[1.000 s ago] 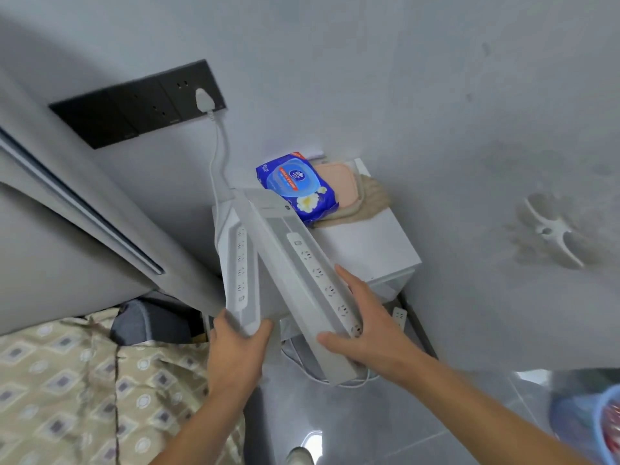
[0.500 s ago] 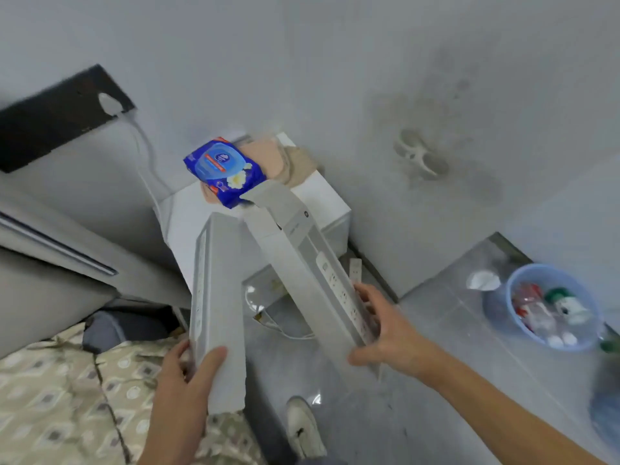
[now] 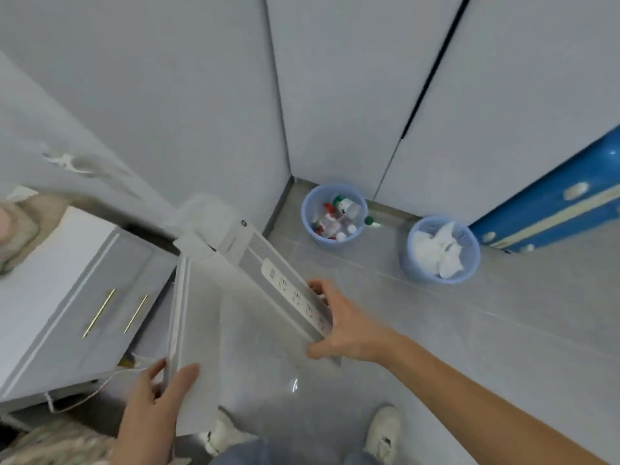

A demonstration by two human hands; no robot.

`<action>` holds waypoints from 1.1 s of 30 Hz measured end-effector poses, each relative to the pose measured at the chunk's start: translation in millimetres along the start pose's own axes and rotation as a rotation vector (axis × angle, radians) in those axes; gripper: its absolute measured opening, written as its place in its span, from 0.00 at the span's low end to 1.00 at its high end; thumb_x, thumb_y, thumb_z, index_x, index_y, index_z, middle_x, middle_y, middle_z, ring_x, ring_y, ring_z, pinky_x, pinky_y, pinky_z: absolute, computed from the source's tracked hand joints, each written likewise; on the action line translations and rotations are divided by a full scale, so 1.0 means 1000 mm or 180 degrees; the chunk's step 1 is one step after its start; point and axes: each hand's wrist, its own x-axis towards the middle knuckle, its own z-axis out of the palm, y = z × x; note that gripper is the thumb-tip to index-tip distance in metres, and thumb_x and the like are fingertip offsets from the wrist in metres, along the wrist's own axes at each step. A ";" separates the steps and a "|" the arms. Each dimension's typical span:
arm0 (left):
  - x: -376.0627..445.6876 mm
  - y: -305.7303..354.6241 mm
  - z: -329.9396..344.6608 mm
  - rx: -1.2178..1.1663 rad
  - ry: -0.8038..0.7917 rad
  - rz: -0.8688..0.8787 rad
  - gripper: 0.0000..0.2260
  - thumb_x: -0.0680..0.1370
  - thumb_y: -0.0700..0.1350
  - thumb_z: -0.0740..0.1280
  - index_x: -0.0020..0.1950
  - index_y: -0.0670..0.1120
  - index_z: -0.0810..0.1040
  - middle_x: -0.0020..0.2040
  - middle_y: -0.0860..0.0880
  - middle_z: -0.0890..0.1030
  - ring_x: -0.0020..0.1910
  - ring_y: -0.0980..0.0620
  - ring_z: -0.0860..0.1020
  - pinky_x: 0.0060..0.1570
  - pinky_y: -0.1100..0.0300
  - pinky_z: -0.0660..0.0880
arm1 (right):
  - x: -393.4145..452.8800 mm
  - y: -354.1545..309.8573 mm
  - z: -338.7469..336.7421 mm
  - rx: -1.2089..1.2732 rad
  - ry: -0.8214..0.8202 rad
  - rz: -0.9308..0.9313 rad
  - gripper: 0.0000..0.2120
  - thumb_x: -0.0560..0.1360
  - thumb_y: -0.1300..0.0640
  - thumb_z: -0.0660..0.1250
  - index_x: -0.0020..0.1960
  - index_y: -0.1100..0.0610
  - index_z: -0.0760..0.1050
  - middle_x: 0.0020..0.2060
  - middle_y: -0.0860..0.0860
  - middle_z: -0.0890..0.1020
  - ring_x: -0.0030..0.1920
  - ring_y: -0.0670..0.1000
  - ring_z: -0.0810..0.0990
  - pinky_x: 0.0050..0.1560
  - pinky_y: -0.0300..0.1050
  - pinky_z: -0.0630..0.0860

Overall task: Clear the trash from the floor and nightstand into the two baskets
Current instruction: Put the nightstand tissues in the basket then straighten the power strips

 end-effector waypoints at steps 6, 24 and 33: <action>-0.049 0.038 0.146 0.0520 -0.0558 0.0196 0.28 0.74 0.53 0.76 0.70 0.50 0.71 0.53 0.42 0.80 0.50 0.40 0.80 0.47 0.38 0.81 | -0.120 0.108 -0.121 0.0390 0.0842 0.0444 0.44 0.60 0.43 0.81 0.69 0.38 0.61 0.61 0.36 0.70 0.62 0.38 0.73 0.57 0.40 0.76; 0.031 0.102 0.486 0.2823 -0.1350 0.1691 0.37 0.64 0.72 0.63 0.67 0.52 0.67 0.59 0.50 0.76 0.47 0.49 0.78 0.41 0.53 0.77 | -0.120 0.278 -0.260 0.1081 0.2059 0.2285 0.42 0.56 0.33 0.74 0.63 0.47 0.63 0.60 0.49 0.75 0.54 0.50 0.80 0.52 0.50 0.79; 0.096 0.115 0.570 0.2621 -0.2188 0.0806 0.30 0.66 0.71 0.64 0.60 0.56 0.64 0.41 0.57 0.79 0.37 0.58 0.79 0.34 0.62 0.70 | -0.020 0.302 -0.319 0.2056 0.2169 0.2548 0.33 0.73 0.35 0.67 0.72 0.51 0.67 0.62 0.53 0.78 0.58 0.54 0.80 0.57 0.51 0.78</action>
